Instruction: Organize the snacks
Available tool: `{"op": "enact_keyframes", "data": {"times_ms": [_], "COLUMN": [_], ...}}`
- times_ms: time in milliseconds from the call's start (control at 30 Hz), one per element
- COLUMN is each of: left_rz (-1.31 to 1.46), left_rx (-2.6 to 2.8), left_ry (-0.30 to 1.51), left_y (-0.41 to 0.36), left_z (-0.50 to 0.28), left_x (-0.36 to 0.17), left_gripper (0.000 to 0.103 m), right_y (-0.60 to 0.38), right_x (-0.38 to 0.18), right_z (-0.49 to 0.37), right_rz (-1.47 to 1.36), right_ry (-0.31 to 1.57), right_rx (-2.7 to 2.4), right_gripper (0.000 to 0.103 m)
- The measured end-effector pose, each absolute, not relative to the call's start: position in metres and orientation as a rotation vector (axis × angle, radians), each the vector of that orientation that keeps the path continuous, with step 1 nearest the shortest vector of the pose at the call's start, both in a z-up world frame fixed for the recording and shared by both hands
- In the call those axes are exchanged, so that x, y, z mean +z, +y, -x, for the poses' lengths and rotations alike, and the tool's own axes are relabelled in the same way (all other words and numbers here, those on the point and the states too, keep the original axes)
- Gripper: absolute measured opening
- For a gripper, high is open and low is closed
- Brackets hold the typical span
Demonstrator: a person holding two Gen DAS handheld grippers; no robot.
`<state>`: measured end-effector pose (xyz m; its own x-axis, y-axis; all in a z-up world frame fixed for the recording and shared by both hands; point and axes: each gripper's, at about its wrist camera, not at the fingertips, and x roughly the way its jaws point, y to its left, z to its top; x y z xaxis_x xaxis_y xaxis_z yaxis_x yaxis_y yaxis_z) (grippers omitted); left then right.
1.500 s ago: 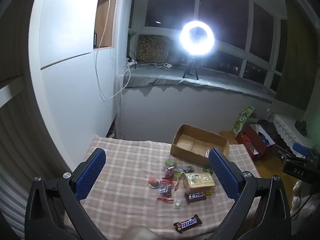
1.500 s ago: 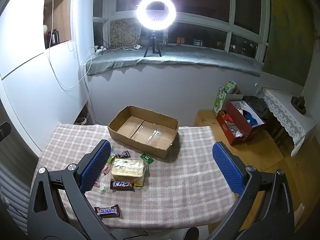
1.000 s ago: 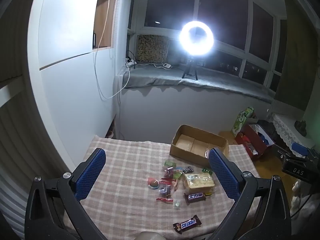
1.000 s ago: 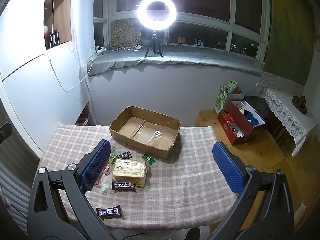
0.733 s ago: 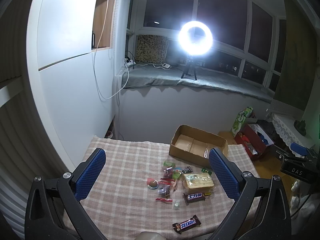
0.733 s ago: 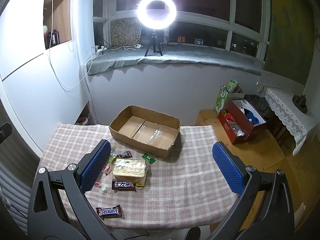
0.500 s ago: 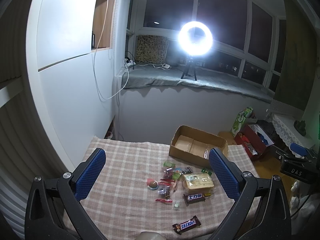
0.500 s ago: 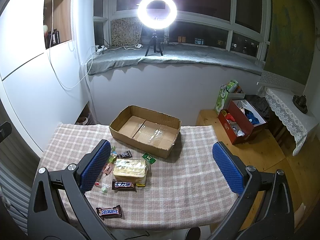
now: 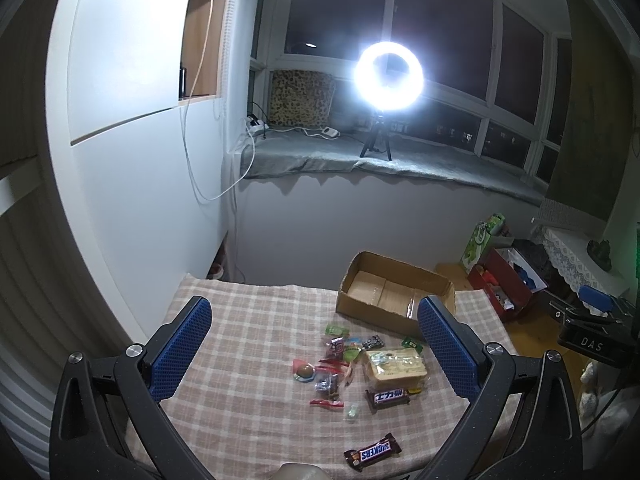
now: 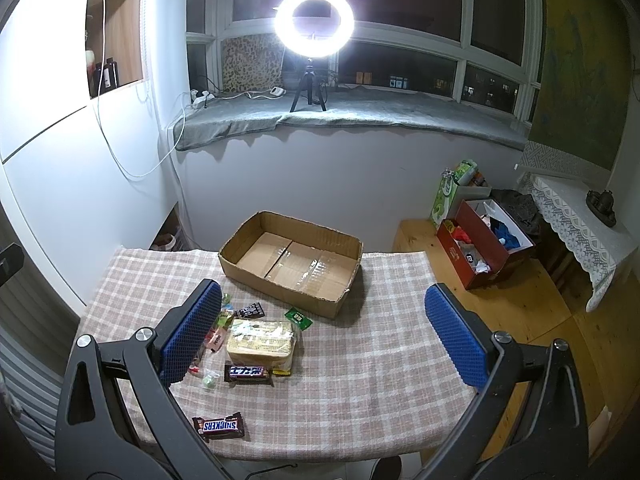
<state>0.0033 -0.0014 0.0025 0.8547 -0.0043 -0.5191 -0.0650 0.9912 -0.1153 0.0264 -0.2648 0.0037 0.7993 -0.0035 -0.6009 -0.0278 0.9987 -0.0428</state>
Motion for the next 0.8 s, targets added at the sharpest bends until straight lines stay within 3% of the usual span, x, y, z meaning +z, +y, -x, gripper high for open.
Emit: {"op": "enact_keyframes", "data": {"times_ms": [800], "left_rz": [0.129], "left_rx": [0.034], "left_ry": [0.546], "left_y": [-0.0020], "left_z": [-0.0035], "left_x": [0.0028], "left_gripper": [0.102], "right_y": [-0.2628], "right_x": [0.0020], "right_z": [-0.0281], "right_rz": [0.048], "right_ry": [0.646], "right_rx": [0.015], "right_gripper": [0.103]}}
